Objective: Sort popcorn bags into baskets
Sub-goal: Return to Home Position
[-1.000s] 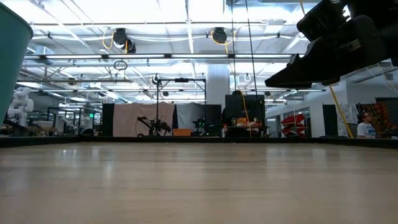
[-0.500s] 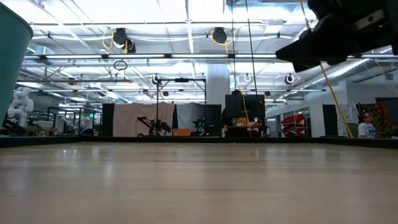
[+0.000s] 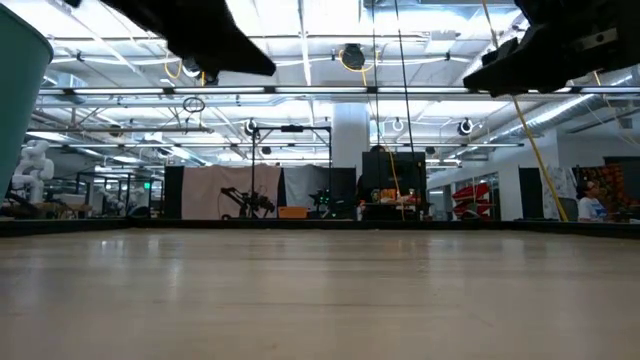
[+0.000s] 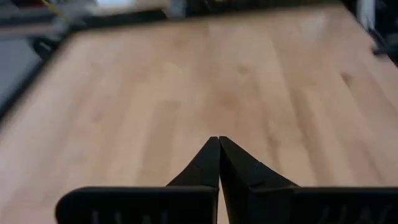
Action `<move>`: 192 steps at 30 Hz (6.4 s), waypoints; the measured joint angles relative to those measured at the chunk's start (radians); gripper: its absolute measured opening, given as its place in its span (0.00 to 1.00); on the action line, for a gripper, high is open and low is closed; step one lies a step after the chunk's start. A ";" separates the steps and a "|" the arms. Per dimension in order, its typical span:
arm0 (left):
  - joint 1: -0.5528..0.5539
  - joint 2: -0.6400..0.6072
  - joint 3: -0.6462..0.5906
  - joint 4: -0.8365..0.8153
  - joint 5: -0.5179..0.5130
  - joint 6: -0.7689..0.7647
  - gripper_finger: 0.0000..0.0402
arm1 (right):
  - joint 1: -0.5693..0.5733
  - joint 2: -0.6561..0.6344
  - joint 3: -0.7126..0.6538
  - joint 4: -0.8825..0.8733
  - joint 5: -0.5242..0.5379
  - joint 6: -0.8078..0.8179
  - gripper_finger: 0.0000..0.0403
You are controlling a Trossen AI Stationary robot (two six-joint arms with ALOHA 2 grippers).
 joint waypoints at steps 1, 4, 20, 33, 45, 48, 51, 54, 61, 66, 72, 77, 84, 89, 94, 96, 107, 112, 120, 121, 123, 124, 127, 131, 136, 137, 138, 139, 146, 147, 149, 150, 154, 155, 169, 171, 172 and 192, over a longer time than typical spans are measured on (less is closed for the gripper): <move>0.018 -0.019 -0.022 0.038 0.000 0.019 0.02 | -0.005 -0.020 0.000 -0.017 0.000 0.004 0.01; 0.056 -0.073 -0.100 0.095 0.000 0.065 0.03 | -0.019 -0.072 -0.034 -0.018 0.000 0.003 0.01; 0.087 -0.508 -0.561 0.324 -0.037 0.003 0.01 | -0.125 -0.203 -0.296 0.199 -0.003 0.029 0.01; 0.046 -0.796 -0.728 0.287 -0.051 0.032 0.01 | -0.125 -0.263 -0.303 0.163 -0.001 0.001 0.01; 0.079 -0.989 -0.792 0.235 0.013 0.113 0.02 | -0.125 -0.324 -0.304 0.164 -0.001 -0.008 0.01; 0.083 -1.033 -0.792 0.223 0.027 0.135 0.01 | -0.124 -0.367 -0.305 0.158 -0.001 -0.007 0.01; 0.083 -1.068 -0.791 0.196 0.027 0.145 0.01 | -0.124 -0.421 -0.305 0.153 -0.001 -0.009 0.01; 0.083 -1.087 -0.791 0.193 0.026 0.147 0.02 | -0.124 -0.477 -0.305 0.136 -0.002 -0.027 0.01; 0.083 -1.102 -0.791 0.177 0.026 0.138 0.01 | -0.124 -0.636 -0.305 -0.006 -0.007 -0.043 0.01; 0.083 -1.102 -0.791 0.178 0.027 0.134 0.03 | -0.124 -0.765 -0.306 -0.093 -0.134 -0.078 0.00; 0.083 -1.102 -0.791 0.178 0.026 0.133 0.01 | -0.129 -0.804 -0.306 -0.158 -0.157 -0.060 0.00; 0.083 -1.101 -0.791 0.178 0.026 0.134 0.04 | -0.168 -0.804 -0.306 -0.199 -0.158 -0.043 0.00; 0.083 -1.101 -0.791 0.178 0.026 0.132 0.02 | -0.258 -0.804 -0.324 -0.227 -0.188 -0.061 0.00; 0.083 -1.101 -0.791 0.178 0.026 0.120 0.02 | -0.300 -0.803 -0.325 -0.224 -0.183 -0.052 0.00; 0.083 -1.101 -0.791 0.173 0.026 0.113 0.04 | -0.302 -0.802 -0.325 -0.224 -0.184 -0.052 0.00; 0.083 -1.101 -0.790 0.158 0.027 0.114 0.03 | -0.302 -0.802 -0.325 -0.224 -0.184 -0.052 0.00; 0.125 -1.101 -0.790 0.146 0.145 0.154 0.01 | -0.302 -0.802 -0.325 -0.217 -0.184 -0.052 0.00; 0.192 -1.101 -0.790 0.199 0.242 0.186 0.01 | -0.302 -0.802 -0.325 -0.216 -0.184 -0.052 0.00; 0.305 -1.114 -0.790 0.204 0.377 0.151 0.01 | -0.302 -0.802 -0.325 -0.216 -0.184 -0.052 0.00; 0.309 -1.124 -0.790 0.191 0.398 0.154 0.01 | -0.302 -0.802 -0.325 -0.216 -0.184 -0.052 0.00; 0.314 -1.149 -0.790 0.154 0.412 0.149 0.01 | -0.302 -0.802 -0.325 -0.216 -0.184 -0.052 0.00; 0.314 -1.163 -0.790 0.129 0.412 0.141 0.01 | -0.302 -0.802 -0.325 -0.216 -0.184 -0.052 0.00; 0.313 -1.221 -0.790 0.058 0.410 0.110 0.01 | -0.302 -0.802 -0.325 -0.216 -0.184 -0.052 0.00; 0.310 -1.294 -0.788 -0.015 0.372 0.090 0.01 | -0.302 -0.802 -0.325 -0.215 -0.184 -0.052 0.00; 0.313 -1.350 -0.787 -0.019 0.329 0.125 0.01 | -0.302 -0.802 -0.325 -0.215 -0.184 -0.052 0.00; 0.315 -1.357 -0.787 -0.018 0.321 0.131 0.01 | -0.302 -0.802 -0.325 -0.215 -0.184 -0.052 0.00; 0.319 -1.363 -0.787 -0.018 0.318 0.133 0.01 | -0.302 -0.802 -0.325 -0.215 -0.184 -0.052 0.00; 0.322 -1.365 -0.787 -0.018 0.317 0.133 0.01 | -0.302 -0.802 -0.325 -0.215 -0.184 -0.052 0.00; 0.348 -1.364 -0.787 -0.021 0.332 0.144 0.02 | -0.302 -0.802 -0.325 -0.215 -0.183 -0.052 0.00; 0.350 -1.364 -0.787 -0.021 0.342 0.149 0.02 | -0.302 -0.802 -0.325 -0.215 -0.183 -0.052 0.00; 0.350 -1.364 -0.787 -0.022 0.348 0.151 0.02 | -0.302 -0.802 -0.325 -0.215 -0.184 -0.052 0.00; 0.350 -1.362 -0.787 -0.022 0.348 0.153 0.02 | -0.302 -0.802 -0.325 -0.215 -0.184 -0.052 0.00; 0.350 -1.360 -0.787 -0.023 0.349 0.162 0.02 | -0.302 -0.802 -0.325 -0.215 -0.184 -0.052 0.00; 0.350 -1.361 -0.787 -0.022 0.355 0.160 0.02 | -0.302 -0.802 -0.325 -0.215 -0.183 -0.052 0.00; 0.330 -1.360 -0.789 -0.017 0.392 0.163 0.02 | -0.302 -0.802 -0.325 -0.215 -0.184 -0.052 0.00; 0.330 -1.360 -0.789 -0.017 0.392 0.161 0.02 | -0.302 -0.802 -0.325 -0.215 -0.184 -0.052 0.00; 0.330 -1.360 -0.789 -0.017 0.392 0.161 0.02 | -0.302 -0.802 -0.325 -0.215 -0.184 -0.052 0.00; 0.330 -1.360 -0.789 -0.015 0.392 0.163 0.02 | -0.302 -0.802 -0.325 -0.215 -0.183 -0.052 0.00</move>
